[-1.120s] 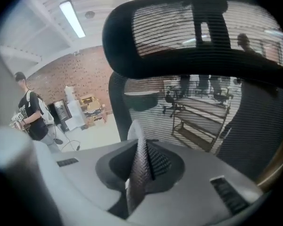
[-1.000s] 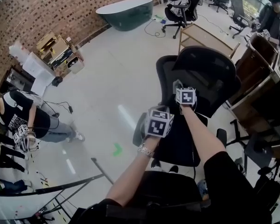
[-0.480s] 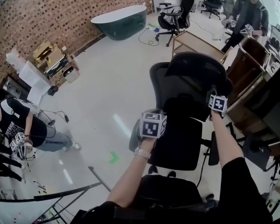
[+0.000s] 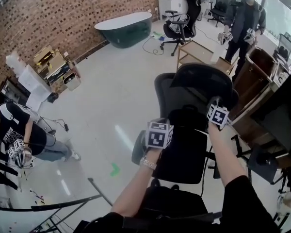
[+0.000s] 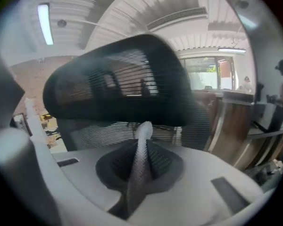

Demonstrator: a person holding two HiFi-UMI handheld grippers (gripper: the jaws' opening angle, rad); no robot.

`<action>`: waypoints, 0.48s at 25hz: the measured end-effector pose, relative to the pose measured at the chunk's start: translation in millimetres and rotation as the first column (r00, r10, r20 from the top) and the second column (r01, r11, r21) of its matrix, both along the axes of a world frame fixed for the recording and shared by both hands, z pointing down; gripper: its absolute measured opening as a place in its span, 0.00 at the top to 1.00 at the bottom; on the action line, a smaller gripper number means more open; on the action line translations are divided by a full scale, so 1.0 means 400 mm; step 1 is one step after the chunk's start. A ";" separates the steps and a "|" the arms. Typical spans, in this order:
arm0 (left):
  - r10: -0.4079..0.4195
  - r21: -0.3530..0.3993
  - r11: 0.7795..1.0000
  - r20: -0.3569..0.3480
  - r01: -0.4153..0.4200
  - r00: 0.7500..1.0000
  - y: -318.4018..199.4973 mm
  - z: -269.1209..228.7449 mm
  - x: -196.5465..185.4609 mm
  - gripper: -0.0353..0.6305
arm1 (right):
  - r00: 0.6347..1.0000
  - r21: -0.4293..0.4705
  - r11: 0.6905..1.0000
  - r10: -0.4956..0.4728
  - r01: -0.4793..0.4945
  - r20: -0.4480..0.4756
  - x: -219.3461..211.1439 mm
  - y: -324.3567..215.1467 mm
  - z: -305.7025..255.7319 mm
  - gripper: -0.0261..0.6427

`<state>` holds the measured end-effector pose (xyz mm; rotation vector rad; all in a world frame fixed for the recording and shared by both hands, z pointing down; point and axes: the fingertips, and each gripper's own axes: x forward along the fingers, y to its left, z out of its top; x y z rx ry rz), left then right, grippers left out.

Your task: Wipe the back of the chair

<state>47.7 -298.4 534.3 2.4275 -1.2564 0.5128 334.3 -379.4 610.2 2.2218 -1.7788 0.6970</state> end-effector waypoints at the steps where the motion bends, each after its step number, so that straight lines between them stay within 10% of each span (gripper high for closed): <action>1: -0.004 0.000 1.000 0.001 0.004 1.000 0.001 0.000 -0.005 0.96 | 0.998 0.008 0.998 -0.058 0.058 0.019 -0.086 -0.027 -0.004 0.92; 7: -0.041 0.005 0.999 0.003 0.041 0.999 0.005 0.008 -0.054 0.96 | 0.913 -0.048 0.912 -0.408 0.406 -0.020 -0.528 -0.163 0.011 0.92; 12: -0.075 0.006 0.997 0.008 0.075 0.997 0.002 0.002 -0.113 0.96 | 0.895 -0.086 0.892 -0.446 0.443 -0.012 -0.607 -0.248 0.017 0.92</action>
